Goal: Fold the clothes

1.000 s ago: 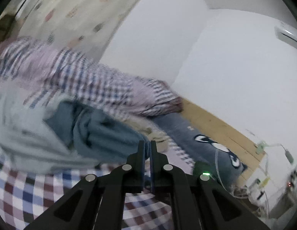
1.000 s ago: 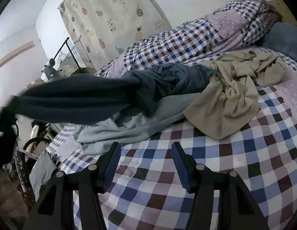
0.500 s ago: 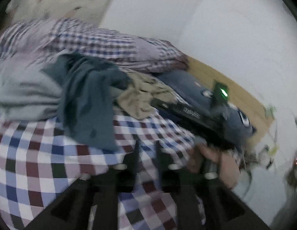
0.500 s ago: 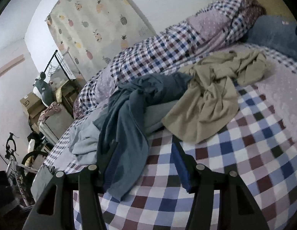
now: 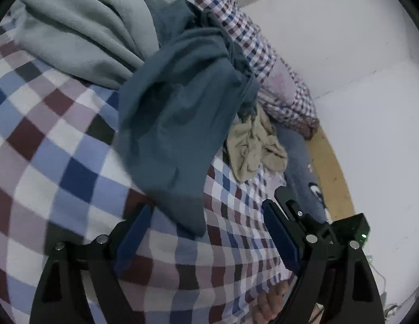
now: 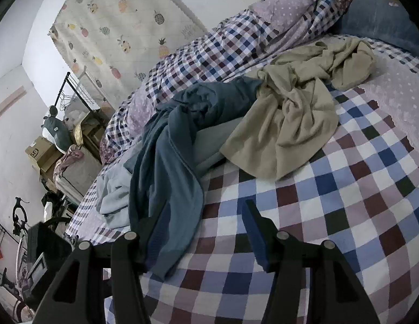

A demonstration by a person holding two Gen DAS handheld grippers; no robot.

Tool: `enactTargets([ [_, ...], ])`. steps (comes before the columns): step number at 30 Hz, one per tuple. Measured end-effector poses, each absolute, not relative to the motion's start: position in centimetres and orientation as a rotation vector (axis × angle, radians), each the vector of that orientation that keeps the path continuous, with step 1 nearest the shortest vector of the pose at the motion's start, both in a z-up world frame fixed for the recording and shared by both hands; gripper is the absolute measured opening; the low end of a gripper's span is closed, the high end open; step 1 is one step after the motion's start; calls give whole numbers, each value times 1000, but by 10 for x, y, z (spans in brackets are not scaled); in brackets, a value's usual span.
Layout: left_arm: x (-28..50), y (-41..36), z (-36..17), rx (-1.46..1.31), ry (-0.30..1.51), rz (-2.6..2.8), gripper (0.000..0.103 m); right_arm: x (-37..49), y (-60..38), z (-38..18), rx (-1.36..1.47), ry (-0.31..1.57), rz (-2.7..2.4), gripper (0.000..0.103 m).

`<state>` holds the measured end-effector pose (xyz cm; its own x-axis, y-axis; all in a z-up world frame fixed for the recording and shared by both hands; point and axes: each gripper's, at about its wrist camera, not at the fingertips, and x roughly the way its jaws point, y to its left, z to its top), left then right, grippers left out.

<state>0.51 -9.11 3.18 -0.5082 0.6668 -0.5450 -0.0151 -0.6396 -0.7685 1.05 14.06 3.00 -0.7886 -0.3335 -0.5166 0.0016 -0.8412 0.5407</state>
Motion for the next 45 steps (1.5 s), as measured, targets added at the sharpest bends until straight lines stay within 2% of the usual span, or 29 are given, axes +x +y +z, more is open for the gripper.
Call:
enactTargets([
  [4,-10,-77,26,-1281,-1002,2221,88,10,135,28,933,-772,-2690,60],
  [13,-15,-70,19,-1238,-1143,2257,88,16,135,27,937,-778,-2701,60],
  [15,-17,-67,19,-1245,-1155,2260,84,19,137,26,943,-772,-2703,60],
  [17,-18,-66,14,-1264,-1176,2246,49,20,138,26,948,-759,-2706,60],
  [18,-19,-67,8,-1303,-1200,2221,13,21,139,26,949,-753,-2710,60],
  [19,-20,-69,0,-1337,-1238,2192,4,21,140,26,949,-748,-2713,60],
  [22,-16,-76,-7,-1305,-1304,2161,3,21,144,26,944,-754,-2724,60],
  [32,14,-102,49,-1037,-1131,2350,3,8,130,21,946,-765,-2712,60],
  [35,17,-111,50,-1052,-1102,2348,3,2,119,22,946,-744,-2706,61],
  [41,8,-127,34,-1169,-1207,2268,3,-24,107,43,919,-662,-2729,65],
  [45,7,-125,37,-1162,-1194,2288,3,-59,105,64,926,-623,-2744,67],
])
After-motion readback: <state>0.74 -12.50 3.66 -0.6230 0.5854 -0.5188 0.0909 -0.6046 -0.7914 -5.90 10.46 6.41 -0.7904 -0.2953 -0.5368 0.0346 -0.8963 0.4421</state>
